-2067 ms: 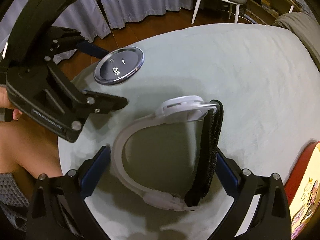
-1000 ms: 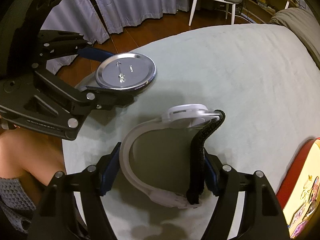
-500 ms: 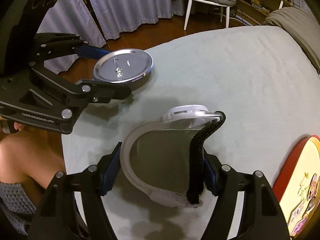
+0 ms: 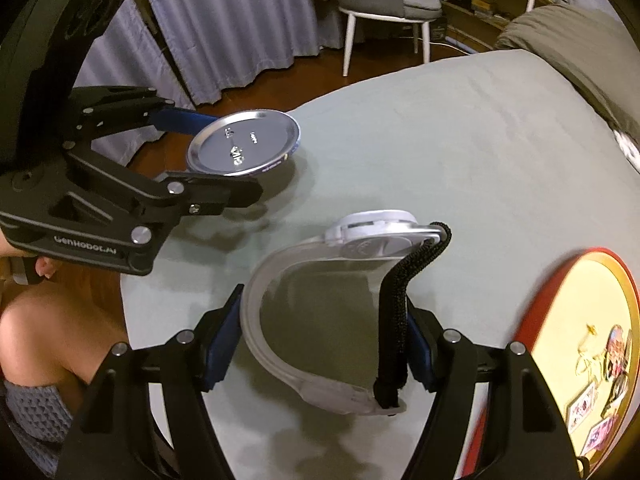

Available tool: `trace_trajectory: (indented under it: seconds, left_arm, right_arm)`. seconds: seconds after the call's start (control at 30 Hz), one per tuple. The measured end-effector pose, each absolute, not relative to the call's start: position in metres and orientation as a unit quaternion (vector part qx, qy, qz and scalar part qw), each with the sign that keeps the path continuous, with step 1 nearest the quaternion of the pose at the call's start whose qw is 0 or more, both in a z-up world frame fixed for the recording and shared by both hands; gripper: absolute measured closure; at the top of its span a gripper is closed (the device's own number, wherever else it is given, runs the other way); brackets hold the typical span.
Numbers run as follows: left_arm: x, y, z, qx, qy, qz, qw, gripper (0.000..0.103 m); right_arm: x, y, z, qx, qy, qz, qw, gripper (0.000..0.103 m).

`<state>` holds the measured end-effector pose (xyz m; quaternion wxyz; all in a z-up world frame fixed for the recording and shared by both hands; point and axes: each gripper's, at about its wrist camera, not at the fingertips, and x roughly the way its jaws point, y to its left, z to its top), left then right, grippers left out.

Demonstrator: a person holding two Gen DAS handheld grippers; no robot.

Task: Organize jewelry
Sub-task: 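Lift and carry the silver badge and white headband with both tools toward the yellow tray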

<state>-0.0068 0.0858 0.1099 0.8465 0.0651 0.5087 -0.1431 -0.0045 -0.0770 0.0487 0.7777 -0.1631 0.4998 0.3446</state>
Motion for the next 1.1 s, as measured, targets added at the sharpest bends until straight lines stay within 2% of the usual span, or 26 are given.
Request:
trace_trajectory:
  seconds: [0.53,1.1]
  left_arm:
    - [0.005,0.019,0.123,0.088,0.497,-0.18,0.845,0.033]
    - [0.054,-0.074,0.125,0.099,0.487,-0.217,0.84,0.033]
  right_arm:
    - [0.008,-0.153,0.07,-0.113,0.491,0.293,0.813,0.037]
    - [0.016,-0.221,0.064,-0.083,0.497,0.24,0.83,0.037]
